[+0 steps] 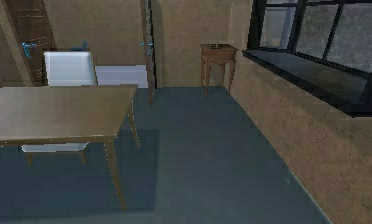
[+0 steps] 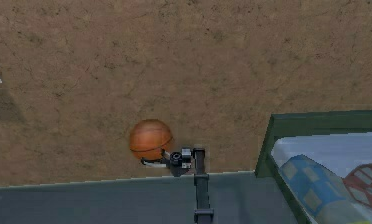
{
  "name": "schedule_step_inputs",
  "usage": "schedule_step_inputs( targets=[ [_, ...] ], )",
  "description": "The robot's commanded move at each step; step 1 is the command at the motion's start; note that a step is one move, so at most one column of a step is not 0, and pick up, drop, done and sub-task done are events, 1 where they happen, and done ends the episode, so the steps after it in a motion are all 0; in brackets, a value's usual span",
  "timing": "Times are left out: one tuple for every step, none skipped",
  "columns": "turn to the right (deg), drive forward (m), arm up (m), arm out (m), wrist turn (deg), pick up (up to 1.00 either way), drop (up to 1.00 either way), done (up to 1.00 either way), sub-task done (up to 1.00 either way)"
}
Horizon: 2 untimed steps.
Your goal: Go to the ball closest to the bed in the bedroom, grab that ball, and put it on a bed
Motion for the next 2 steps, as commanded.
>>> schedule_step_inputs(
  targets=[
    [0.0, 0.0, 0.38, 0.0, 0.0, 0.0, 0.0, 0.0, 0.0],
    [0.0, 0.0, 0.0, 0.0, -45.0, 0.0, 0.0, 0.0, 0.0]
  ],
)
